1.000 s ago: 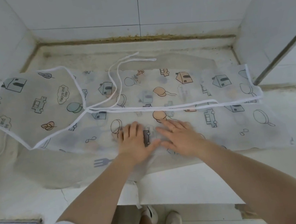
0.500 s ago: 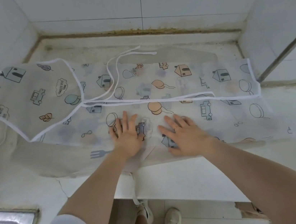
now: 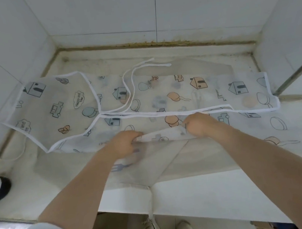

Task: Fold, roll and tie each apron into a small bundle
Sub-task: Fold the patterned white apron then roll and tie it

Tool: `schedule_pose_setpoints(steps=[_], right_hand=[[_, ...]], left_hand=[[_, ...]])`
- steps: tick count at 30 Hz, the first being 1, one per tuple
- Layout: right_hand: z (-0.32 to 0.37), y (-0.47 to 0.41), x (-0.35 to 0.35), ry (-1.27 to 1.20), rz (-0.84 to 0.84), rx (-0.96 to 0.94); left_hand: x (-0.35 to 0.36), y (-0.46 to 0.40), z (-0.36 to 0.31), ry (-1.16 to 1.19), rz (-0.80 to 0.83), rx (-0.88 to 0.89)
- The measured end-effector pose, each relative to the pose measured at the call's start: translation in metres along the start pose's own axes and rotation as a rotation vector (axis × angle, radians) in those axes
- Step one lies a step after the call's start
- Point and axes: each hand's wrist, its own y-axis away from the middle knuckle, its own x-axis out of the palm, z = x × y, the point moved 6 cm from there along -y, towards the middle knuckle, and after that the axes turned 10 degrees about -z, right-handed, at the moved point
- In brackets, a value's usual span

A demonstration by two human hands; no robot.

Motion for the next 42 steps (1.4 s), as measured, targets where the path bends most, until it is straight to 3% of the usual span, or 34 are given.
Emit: schedule_pose_setpoints(steps=[3,8,10,13,18,23,27,30,34,37,39,41,42], right_hand=[[0.001,-0.008,-0.002,-0.050,0.014,0.068],[0.077,-0.007,-0.002,-0.372,0.100,-0.126],[0.102,-0.021,0.001,-0.279,0.055,-0.179],[0.099,-0.054,0.002,-0.146,0.005,-0.073],[0.080,-0.085,0.013,0.046,0.076,0.100],[0.082,-0.099,0.013,0.040,0.174,0.182],[0.105,-0.105,-0.014,0.264,-0.065,0.013],[0.114,-0.107,-0.016,0.193,-0.141,-0.107],[0.109,-0.109,-0.013,0.140,-0.114,0.019],[0.106,-0.108,-0.006,0.097,-0.100,0.129],[0.102,-0.106,-0.006,0.039,-0.113,0.196],[0.100,-0.106,-0.007,0.016,-0.123,0.215],[0.099,-0.106,-0.007,0.006,-0.121,0.213]], left_hand=[[-0.023,-0.009,0.017,-0.209,0.032,-0.066],[-0.029,-0.030,0.020,-0.246,0.086,-0.038],[-0.031,-0.039,0.019,-0.207,0.076,-0.035],[-0.037,-0.045,0.026,-0.155,0.022,-0.017],[-0.074,-0.041,0.066,-0.254,-0.155,-0.016],[-0.097,-0.032,0.104,-0.202,-0.163,-0.105],[-0.105,-0.036,0.119,-0.124,-0.149,-0.096],[-0.108,-0.042,0.127,-0.206,-0.169,-0.026],[-0.107,-0.055,0.137,-0.328,-0.094,0.047],[-0.107,-0.069,0.137,-0.567,-0.032,0.100],[-0.107,-0.079,0.136,-0.716,-0.147,0.156],[-0.109,-0.080,0.125,-0.911,-0.398,0.230],[-0.102,-0.076,0.113,-0.894,-0.516,0.283]])
